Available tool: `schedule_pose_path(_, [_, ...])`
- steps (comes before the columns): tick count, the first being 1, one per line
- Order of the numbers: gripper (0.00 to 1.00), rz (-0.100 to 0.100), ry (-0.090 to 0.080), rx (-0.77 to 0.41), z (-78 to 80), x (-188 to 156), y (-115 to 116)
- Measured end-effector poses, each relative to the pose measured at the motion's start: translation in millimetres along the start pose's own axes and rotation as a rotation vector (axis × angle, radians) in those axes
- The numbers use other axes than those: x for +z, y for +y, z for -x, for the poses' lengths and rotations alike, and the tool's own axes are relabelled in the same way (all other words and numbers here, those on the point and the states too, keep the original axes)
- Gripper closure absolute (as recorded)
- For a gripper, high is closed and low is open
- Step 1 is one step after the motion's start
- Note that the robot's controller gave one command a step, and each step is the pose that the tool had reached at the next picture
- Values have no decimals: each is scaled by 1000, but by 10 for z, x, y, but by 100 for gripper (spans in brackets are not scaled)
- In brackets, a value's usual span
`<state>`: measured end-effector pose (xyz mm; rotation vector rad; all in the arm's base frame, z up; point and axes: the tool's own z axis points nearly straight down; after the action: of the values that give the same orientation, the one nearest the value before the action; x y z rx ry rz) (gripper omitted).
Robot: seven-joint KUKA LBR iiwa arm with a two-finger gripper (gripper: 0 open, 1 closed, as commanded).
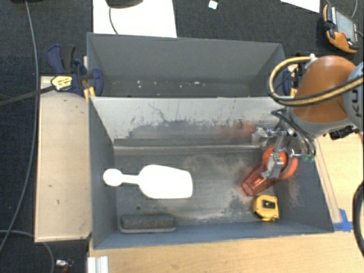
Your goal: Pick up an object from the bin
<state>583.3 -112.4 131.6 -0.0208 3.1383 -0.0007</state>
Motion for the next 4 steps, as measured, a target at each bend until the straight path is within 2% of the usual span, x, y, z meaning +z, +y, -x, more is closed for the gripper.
schedule_pose_path(2, [0, -1, -3, -9, -14, 51, 24])
schedule_pose_path(3, [0, -1, -1, -52, -498, 465, -229])
schedule_pose_path(4, [0, 1, -13, -13, -163, 420, -301])
